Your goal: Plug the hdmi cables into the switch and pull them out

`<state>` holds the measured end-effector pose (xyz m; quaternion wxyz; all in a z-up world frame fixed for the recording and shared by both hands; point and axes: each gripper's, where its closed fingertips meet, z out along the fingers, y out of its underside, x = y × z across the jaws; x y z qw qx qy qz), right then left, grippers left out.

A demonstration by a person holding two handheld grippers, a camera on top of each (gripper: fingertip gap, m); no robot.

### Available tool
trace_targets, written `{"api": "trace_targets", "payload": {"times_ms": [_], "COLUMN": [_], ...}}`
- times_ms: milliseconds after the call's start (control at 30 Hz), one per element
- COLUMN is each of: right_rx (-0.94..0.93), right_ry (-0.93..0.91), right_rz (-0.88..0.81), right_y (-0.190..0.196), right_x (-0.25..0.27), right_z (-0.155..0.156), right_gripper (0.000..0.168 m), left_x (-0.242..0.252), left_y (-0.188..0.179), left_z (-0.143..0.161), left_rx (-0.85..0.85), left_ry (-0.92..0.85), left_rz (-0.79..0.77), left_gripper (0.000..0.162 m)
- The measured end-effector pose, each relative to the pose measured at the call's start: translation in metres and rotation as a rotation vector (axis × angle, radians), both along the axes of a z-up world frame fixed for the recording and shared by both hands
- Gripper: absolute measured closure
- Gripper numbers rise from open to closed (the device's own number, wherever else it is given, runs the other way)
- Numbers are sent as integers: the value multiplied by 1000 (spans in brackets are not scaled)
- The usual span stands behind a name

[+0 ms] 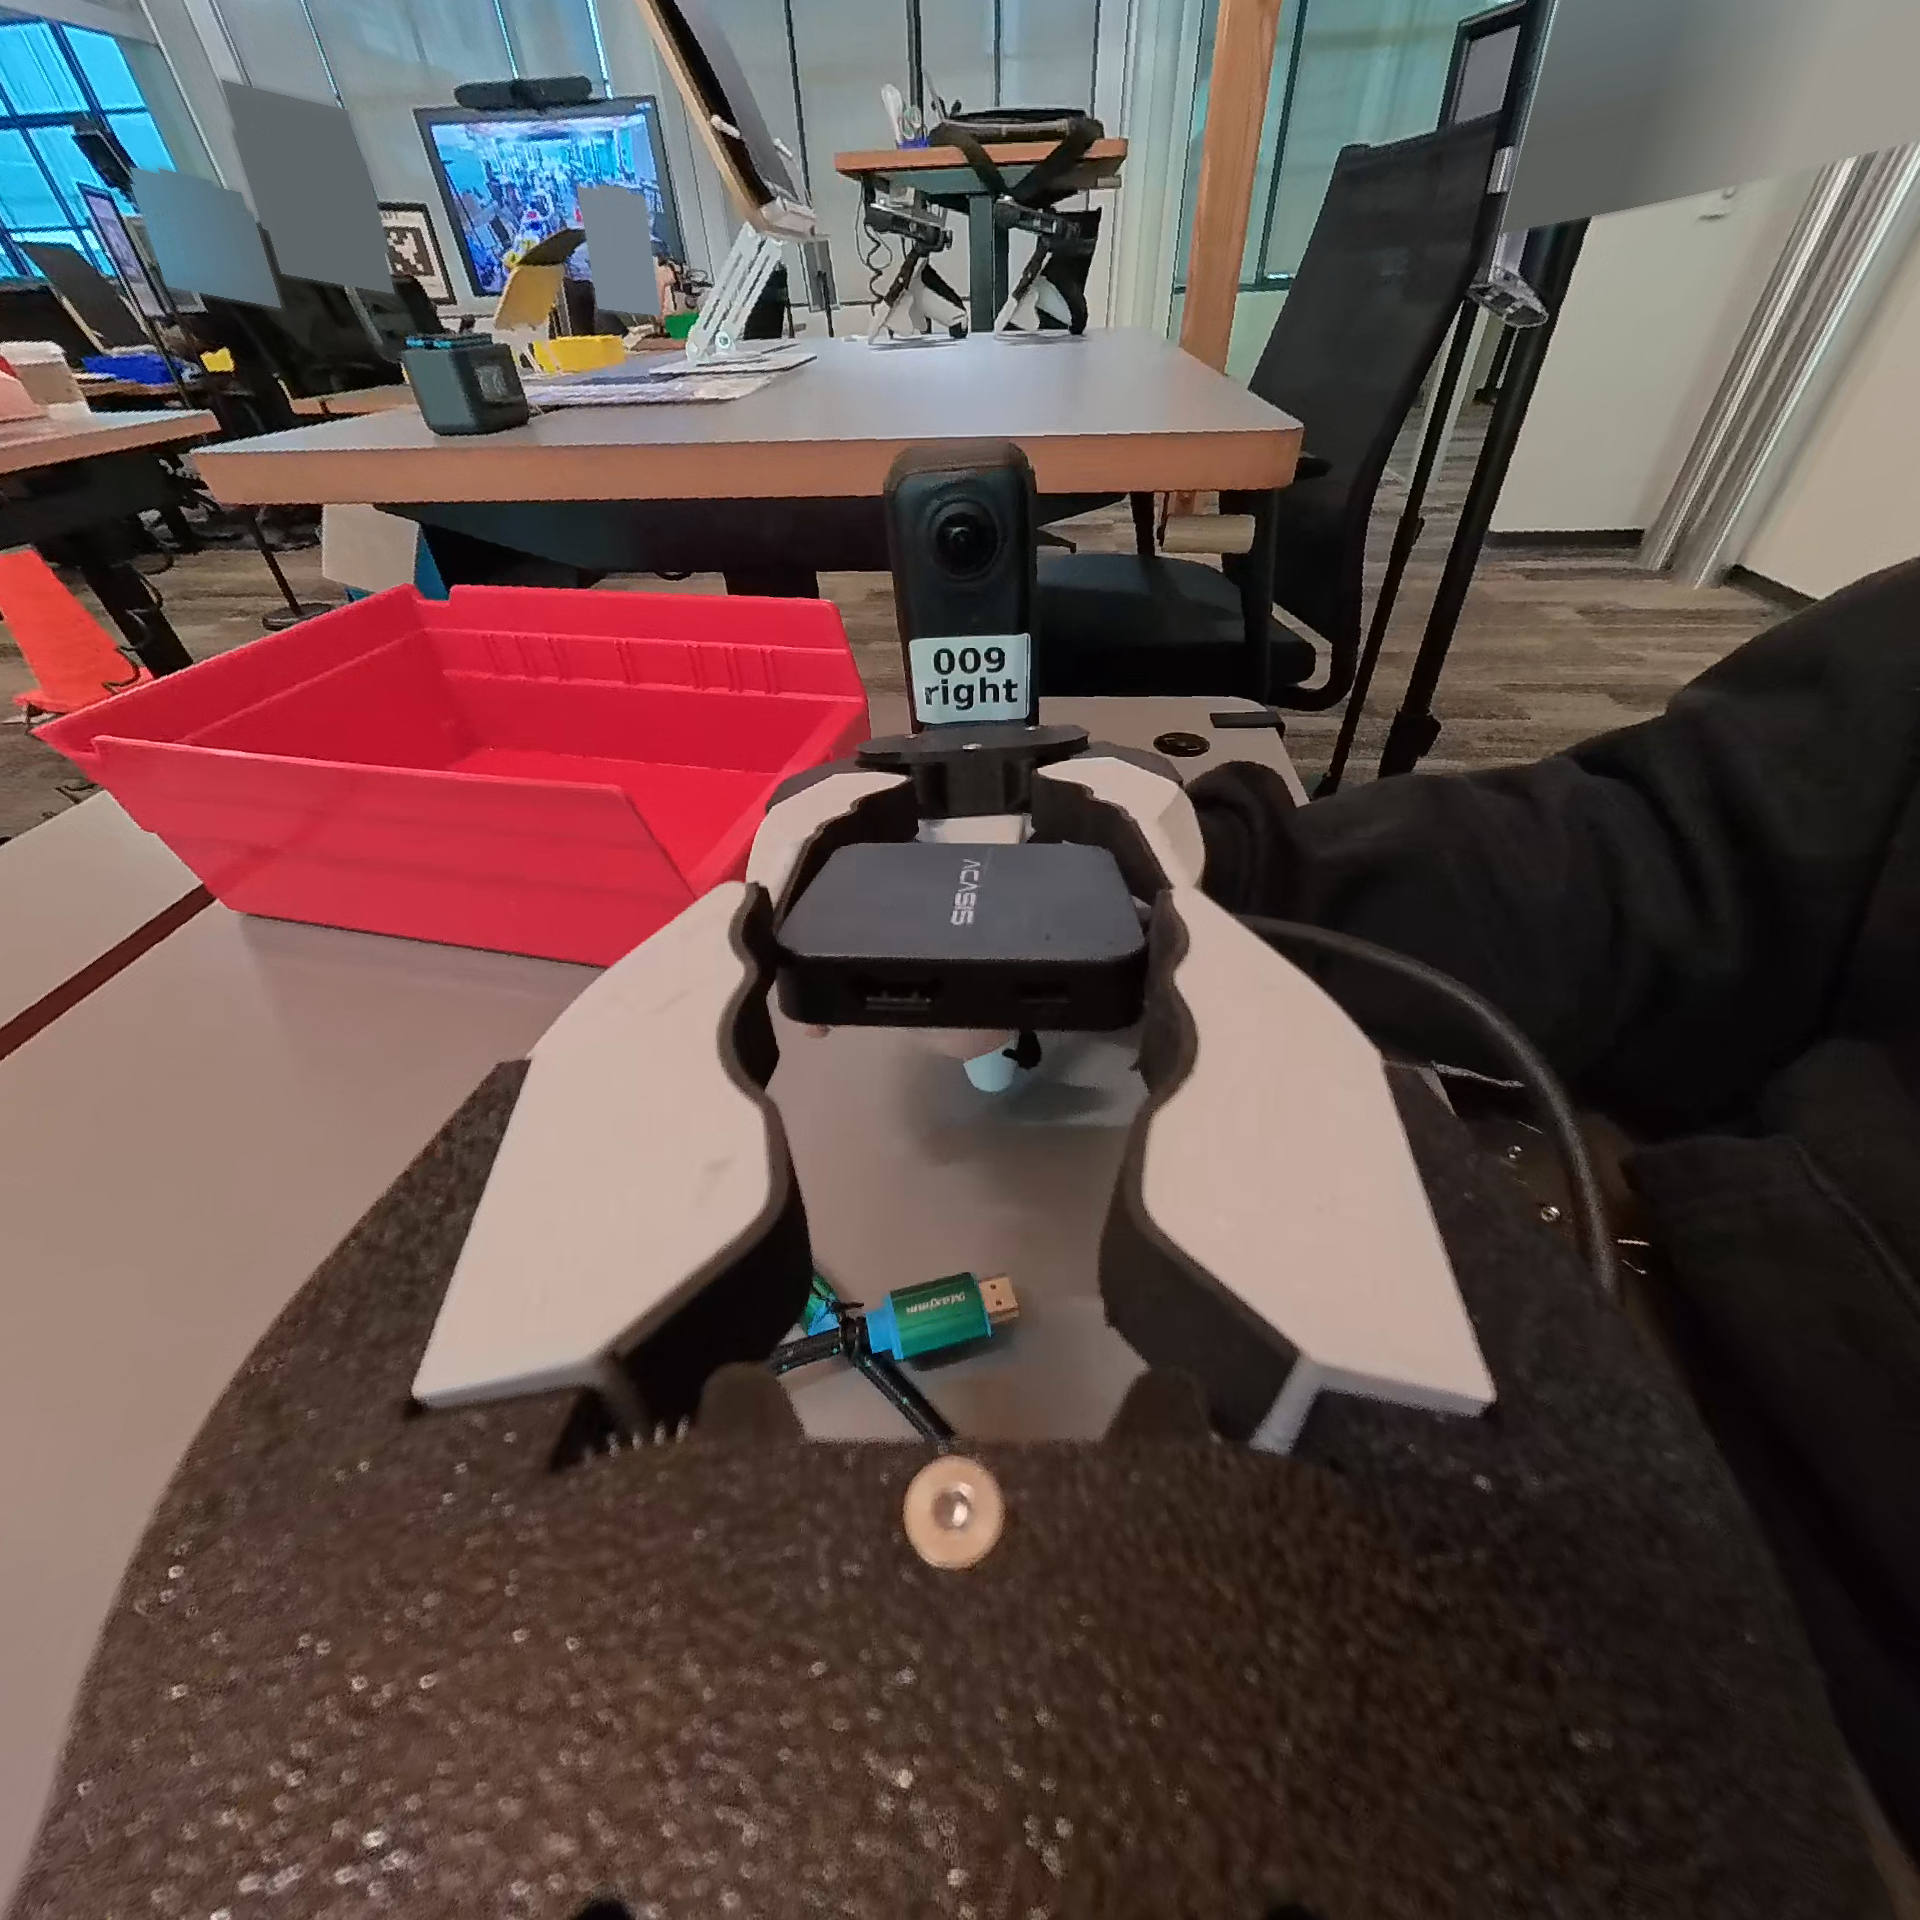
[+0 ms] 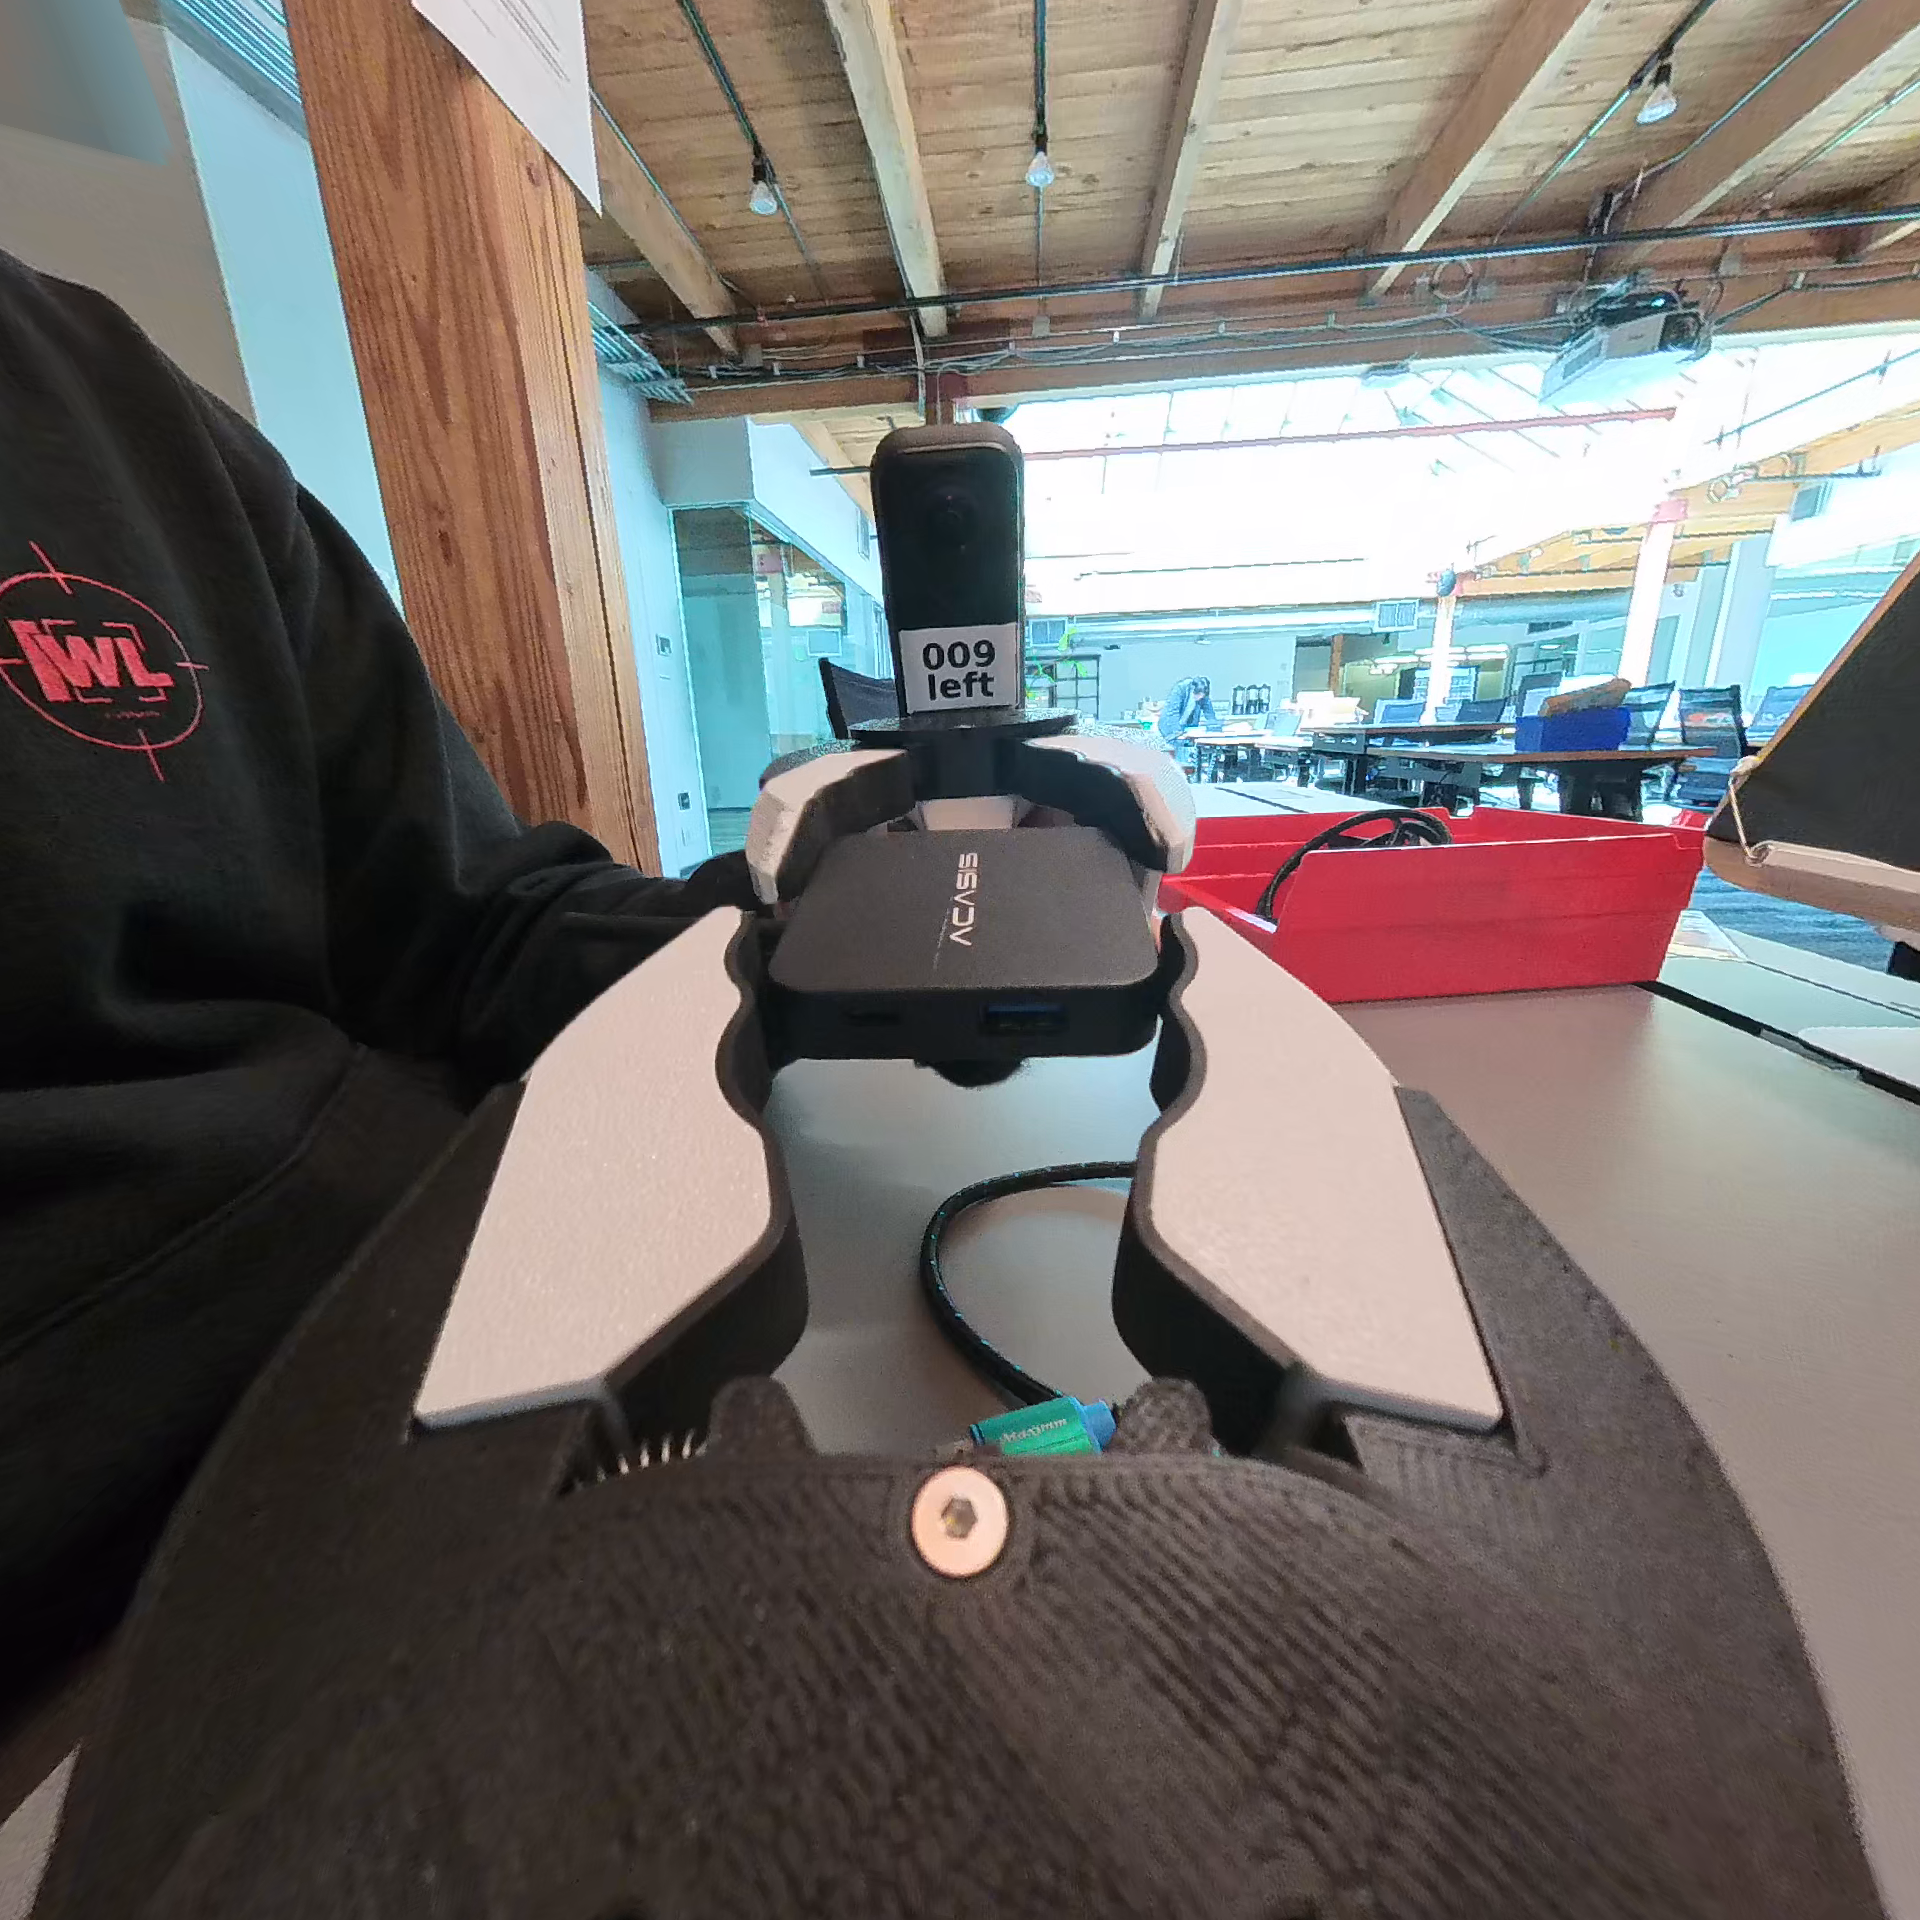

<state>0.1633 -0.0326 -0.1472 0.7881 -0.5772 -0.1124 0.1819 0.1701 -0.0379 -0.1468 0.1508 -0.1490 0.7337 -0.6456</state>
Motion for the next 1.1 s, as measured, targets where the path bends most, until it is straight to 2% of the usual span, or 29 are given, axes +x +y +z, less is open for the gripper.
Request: {"api": "trace_targets", "payload": {"times_ms": [500, 767, 867, 900, 967, 1000, 1100], "right_rx": [10, -47, -55, -52, -26, 1, 27], "right_ry": [-24, 2, 7, 7, 15, 19, 20], "right_rz": [-35, -27, -69, -83, -87, -111, -138], "right_y": [-1, 0, -5, -10, -25, -33, -51], "right_x": [4, 9, 19, 23, 29, 34, 43], "right_z": [0, 1, 1, 1, 5, 9, 11], "right_gripper": [96, 96, 96, 96, 96, 96, 96], "left_x": [3, 7, 9, 11, 16, 19, 24], "left_y": [0, 3, 9, 15, 33, 42, 63], "left_z": [2, 3, 4, 7, 8, 2, -43], "left_rx": [-65, -67, -34, -41, -31, 4, 227], "left_ry": [17, 39, 18, 22, 45, 71, 213], "left_rz": [11, 52, 102, 125, 166, 184, 212], "left_gripper": [94, 95, 80, 82, 98, 103, 99]}}
